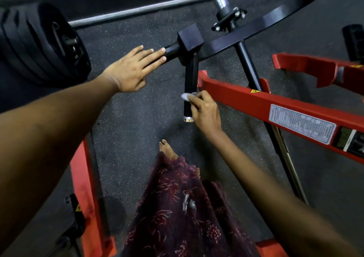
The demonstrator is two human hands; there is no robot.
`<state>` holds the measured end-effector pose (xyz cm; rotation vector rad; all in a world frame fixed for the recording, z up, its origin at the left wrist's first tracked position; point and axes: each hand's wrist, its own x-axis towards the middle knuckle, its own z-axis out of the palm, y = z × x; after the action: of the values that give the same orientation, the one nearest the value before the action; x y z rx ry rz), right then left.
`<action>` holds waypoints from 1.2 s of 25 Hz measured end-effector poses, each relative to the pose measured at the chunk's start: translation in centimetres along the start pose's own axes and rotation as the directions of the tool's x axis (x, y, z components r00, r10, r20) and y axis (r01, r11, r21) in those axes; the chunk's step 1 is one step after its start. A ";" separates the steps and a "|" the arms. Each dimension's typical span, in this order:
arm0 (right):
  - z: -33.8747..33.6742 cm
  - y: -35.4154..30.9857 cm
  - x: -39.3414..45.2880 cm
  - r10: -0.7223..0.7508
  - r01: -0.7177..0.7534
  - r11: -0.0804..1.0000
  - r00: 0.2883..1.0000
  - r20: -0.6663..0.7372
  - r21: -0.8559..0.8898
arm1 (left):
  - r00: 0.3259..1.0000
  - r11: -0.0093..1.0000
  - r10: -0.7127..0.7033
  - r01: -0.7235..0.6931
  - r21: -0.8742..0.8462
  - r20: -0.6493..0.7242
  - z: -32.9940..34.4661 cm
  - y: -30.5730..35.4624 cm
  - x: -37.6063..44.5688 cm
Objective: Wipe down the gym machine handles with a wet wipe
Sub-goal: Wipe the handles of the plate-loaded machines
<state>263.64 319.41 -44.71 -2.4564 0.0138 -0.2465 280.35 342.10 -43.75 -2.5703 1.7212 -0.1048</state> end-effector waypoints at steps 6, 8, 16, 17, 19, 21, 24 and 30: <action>-0.5 -0.6 -3.5 -0.027 0.031 0.999 0.968 0.248 -0.014 | 0.999 0.999 -0.020 0.019 0.043 0.033 -0.6 0.2 0.3; -1.2 -1.2 -0.3 -0.048 0.052 0.998 0.995 0.089 -0.044 | 0.999 0.999 -0.020 0.018 0.042 0.043 -0.7 0.2 0.3; -0.1 -0.8 0.5 -0.063 0.070 0.992 0.995 0.076 -0.100 | 0.999 1.000 -0.011 0.010 0.010 0.042 -0.8 0.2 0.2; -0.2 -0.8 -1.2 -0.058 0.075 0.992 0.985 0.162 -0.099 | 0.999 1.000 -0.005 0.005 0.010 0.044 -0.7 0.2 0.2; -0.3 -1.2 -3.2 0.009 0.035 0.993 0.933 0.361 -0.115 | 0.999 1.000 0.004 -0.005 0.013 0.045 -0.6 0.1 0.0; -0.4 -1.6 -2.3 0.055 -0.015 0.994 0.921 0.386 -0.105 | 0.999 1.000 0.009 -0.009 0.003 0.045 -0.5 0.0 0.0; -0.5 -1.8 1.7 0.019 -0.012 0.998 0.993 0.119 -0.065 | 0.999 1.000 0.012 -0.012 -0.004 0.051 -0.3 0.0 0.1; 0.6 -0.2 -1.8 -0.019 0.039 0.997 0.965 0.262 -0.072 | 1.000 1.000 0.025 -0.025 0.003 0.011 0.2 -0.3 -0.1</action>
<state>261.96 320.04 -45.35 -2.5484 -0.1295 0.0682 280.58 342.26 -43.95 -2.5413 1.7482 -0.0927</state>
